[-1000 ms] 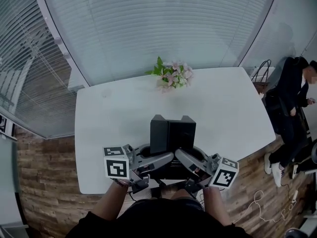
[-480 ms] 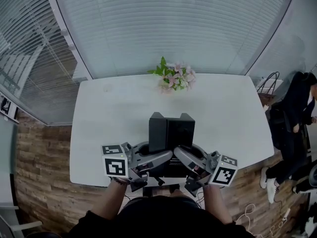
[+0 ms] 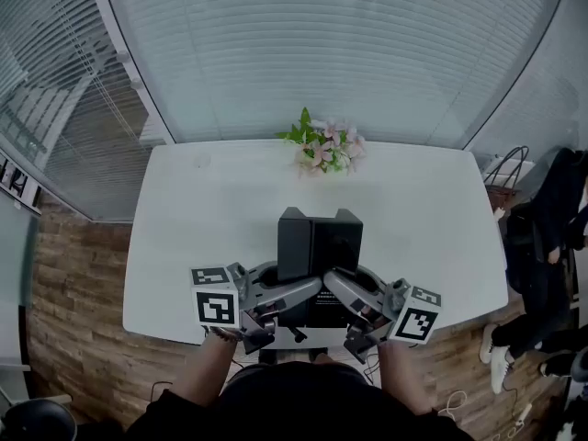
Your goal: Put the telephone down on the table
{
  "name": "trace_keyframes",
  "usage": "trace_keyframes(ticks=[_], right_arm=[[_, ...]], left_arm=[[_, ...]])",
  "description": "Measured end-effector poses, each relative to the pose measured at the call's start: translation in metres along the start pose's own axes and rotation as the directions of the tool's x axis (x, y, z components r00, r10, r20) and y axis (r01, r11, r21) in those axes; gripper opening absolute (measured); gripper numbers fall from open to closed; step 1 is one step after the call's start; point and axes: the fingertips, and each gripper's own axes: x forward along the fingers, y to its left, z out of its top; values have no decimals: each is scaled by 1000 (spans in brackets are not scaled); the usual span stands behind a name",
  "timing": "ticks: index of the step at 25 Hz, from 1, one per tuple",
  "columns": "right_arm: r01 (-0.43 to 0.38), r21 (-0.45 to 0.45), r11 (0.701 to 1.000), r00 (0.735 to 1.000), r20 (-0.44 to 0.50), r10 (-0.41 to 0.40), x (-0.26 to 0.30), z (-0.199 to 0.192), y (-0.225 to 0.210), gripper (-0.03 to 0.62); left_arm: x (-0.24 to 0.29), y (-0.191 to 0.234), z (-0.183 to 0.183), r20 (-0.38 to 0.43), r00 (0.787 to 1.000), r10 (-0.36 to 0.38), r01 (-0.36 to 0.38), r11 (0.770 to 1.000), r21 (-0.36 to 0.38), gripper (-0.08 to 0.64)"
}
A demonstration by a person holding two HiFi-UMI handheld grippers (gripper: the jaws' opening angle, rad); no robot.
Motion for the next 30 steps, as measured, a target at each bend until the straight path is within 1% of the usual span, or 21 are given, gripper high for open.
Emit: trace_keyframes(ticks=[6,30], right_arm=[[-1,18,1000,1000,-17,1,0,0,-11,166],[21,116,993,996,-84,-11,6,-23,-68,166]], left_arm=[[3,9,-1,4,1000,19,-19,1000,-7,189],[1,67,-21,-1,997,79,-78,992,-104,189]])
